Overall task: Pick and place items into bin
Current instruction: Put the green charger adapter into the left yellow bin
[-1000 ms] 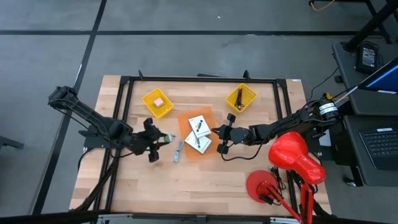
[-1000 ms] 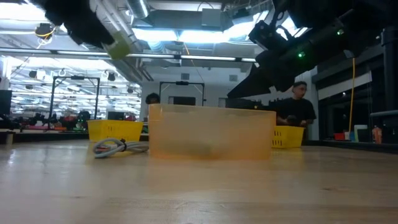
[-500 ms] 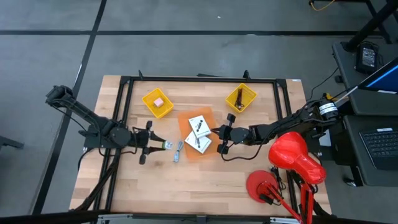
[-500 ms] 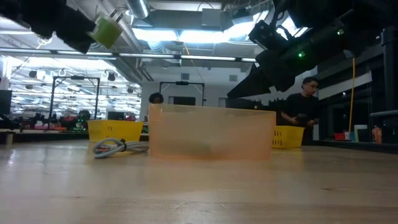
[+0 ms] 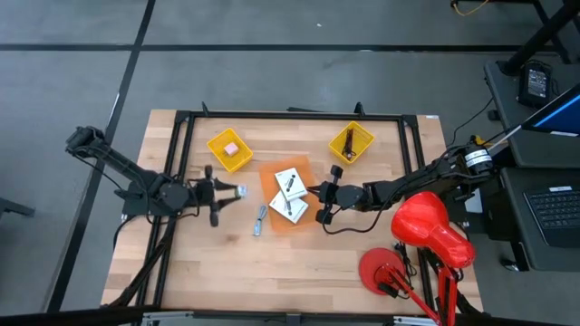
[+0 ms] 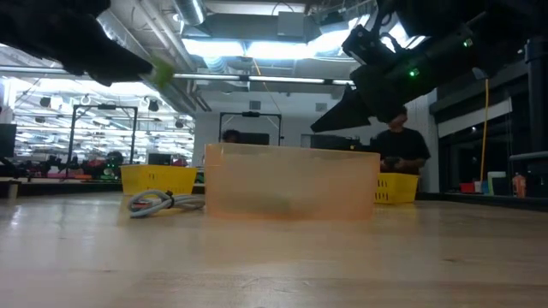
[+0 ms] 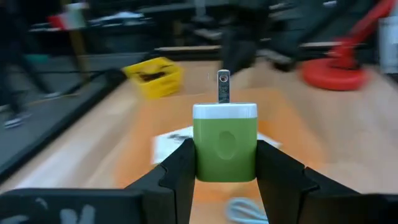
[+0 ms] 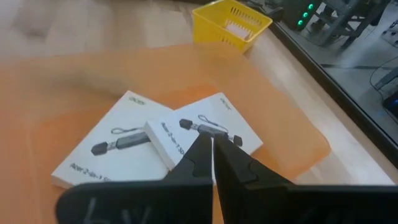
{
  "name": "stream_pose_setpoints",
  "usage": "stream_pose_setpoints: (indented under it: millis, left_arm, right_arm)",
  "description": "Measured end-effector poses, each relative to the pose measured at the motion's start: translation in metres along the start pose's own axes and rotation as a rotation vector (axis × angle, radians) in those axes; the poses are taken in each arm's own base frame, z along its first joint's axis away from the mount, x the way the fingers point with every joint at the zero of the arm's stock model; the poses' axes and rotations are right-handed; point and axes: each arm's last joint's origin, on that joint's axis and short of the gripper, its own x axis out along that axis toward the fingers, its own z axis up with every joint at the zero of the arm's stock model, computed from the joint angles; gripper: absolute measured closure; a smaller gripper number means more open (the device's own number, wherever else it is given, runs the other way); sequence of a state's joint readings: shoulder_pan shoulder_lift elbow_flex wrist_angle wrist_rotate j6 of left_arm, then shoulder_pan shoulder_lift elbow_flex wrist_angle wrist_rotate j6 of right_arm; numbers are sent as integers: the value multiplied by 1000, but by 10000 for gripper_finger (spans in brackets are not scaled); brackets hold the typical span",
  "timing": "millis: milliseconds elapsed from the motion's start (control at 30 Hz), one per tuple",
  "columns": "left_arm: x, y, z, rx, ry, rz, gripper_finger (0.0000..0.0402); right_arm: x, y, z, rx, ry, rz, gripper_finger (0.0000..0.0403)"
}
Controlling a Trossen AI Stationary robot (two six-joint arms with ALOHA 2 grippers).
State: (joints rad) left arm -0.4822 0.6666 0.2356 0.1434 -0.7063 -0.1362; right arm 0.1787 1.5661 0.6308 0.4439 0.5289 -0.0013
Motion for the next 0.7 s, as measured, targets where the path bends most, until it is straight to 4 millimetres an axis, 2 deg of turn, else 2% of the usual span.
stream_pose_setpoints:
  millis: [467,700]
  left_arm:
    - [13,40,-1,-136,-18,523,267]
    - [16,55,-3,-183,-7,642,267]
  right_arm:
    - [0,0,3,10,-24,-1,402]
    - [0,0,3,11,-24,-1,402]
